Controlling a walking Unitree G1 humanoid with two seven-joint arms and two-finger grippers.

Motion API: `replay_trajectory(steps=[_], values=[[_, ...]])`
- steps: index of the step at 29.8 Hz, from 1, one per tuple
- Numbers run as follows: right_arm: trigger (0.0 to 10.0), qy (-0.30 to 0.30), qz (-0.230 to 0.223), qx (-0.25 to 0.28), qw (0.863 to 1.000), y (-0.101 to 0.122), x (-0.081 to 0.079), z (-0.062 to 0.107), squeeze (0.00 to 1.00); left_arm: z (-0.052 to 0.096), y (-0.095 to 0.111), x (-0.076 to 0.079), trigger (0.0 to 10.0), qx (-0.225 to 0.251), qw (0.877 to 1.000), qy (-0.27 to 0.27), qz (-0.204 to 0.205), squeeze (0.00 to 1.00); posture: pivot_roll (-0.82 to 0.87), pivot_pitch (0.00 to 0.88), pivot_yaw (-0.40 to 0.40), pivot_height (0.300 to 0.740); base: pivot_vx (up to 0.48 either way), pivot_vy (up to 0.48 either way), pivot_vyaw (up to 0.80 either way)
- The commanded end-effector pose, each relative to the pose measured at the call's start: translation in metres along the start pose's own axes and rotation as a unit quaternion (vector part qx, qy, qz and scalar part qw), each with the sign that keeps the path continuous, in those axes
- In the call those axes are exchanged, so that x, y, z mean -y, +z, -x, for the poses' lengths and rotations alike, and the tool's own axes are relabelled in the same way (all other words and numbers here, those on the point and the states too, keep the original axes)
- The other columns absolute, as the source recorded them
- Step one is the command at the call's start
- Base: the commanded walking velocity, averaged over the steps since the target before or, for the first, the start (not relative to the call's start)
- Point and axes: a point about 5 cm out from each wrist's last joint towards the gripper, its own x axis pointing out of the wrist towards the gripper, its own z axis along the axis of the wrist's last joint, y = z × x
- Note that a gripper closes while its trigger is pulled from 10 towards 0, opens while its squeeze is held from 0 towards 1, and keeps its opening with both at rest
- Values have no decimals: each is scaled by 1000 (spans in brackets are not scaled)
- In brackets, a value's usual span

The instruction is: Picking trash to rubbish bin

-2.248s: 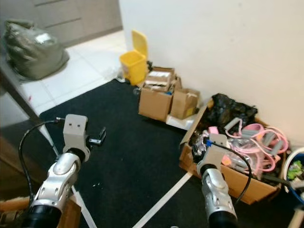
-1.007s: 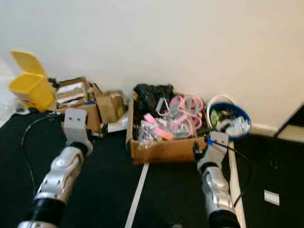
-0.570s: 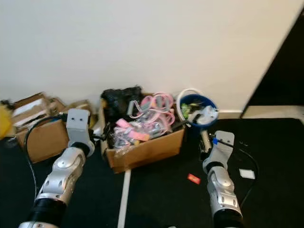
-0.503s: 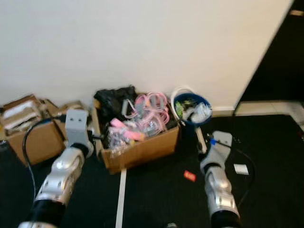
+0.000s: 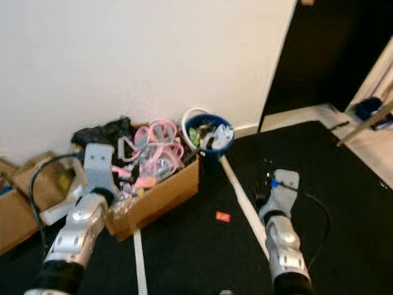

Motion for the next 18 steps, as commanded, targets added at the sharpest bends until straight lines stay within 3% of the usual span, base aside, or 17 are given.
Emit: replay_trajectory(steps=[1, 18], values=[[10000, -7, 4, -9, 1000, -4, 5, 2, 0, 2, -5, -1, 10000, -11, 1000, 0, -8, 0, 72, 121, 58, 740, 0, 0, -731], [10000, -7, 11, -12, 1000, -3, 7, 2, 0, 6, -16, -2, 10000, -30, 1000, 9, 3, 0, 69, 120, 49, 740, 0, 0, -731]])
